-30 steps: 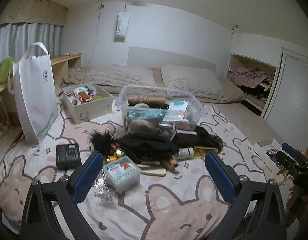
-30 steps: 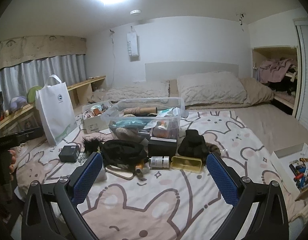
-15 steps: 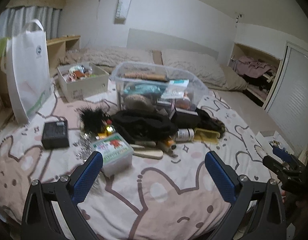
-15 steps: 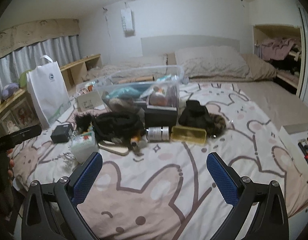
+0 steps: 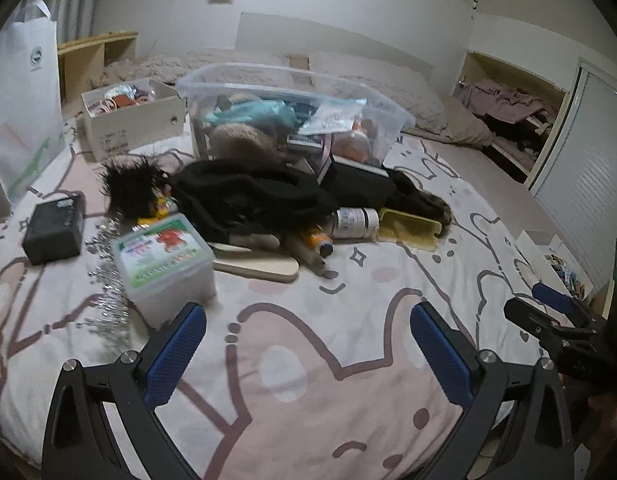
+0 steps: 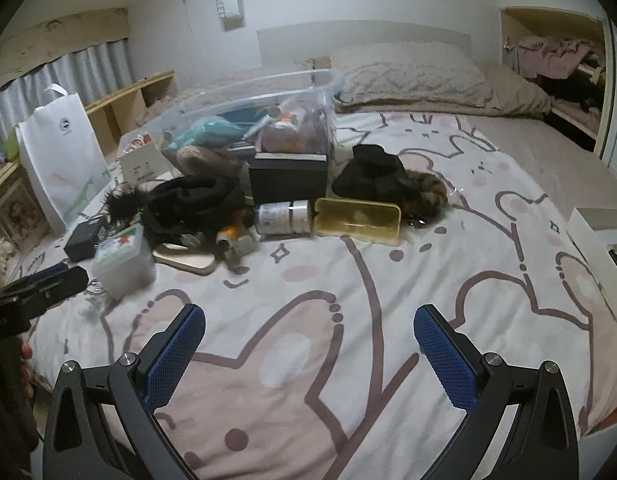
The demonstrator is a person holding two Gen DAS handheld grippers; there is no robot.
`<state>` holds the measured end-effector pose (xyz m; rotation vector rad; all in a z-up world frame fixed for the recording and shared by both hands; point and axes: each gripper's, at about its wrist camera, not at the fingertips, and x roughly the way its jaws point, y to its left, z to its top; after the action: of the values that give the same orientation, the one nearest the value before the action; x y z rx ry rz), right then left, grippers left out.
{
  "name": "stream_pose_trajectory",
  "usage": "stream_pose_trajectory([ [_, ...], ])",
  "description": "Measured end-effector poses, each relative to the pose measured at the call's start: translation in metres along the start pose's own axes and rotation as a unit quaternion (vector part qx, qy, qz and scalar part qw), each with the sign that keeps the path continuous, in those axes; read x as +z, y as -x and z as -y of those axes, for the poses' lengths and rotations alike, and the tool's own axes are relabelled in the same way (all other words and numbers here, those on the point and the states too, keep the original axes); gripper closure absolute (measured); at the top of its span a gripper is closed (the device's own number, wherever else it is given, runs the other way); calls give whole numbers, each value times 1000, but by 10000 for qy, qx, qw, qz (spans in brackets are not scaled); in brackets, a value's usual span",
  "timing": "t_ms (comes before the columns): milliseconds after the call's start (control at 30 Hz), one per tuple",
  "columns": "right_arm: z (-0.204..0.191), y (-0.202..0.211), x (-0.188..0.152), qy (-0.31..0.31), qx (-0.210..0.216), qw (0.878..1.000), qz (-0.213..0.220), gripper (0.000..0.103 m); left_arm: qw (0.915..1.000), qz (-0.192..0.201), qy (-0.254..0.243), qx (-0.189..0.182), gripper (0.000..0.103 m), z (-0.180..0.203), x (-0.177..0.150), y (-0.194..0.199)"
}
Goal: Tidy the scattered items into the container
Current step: 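Reach the right tool down to the yellow plastic case and grasp its rim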
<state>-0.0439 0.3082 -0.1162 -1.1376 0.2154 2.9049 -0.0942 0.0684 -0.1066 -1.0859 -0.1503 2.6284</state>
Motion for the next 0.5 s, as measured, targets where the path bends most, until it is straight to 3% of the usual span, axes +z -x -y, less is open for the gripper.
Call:
stream_pose_trajectory([
  [267,4,-42,0,-54,47,9995,-309,0,9993,-33,-124,356,0,4,-6,-42],
  [500,6,-73,7,-205,109,9994,-275,0,9991,-53,-128,406,0,1,-18,-72],
])
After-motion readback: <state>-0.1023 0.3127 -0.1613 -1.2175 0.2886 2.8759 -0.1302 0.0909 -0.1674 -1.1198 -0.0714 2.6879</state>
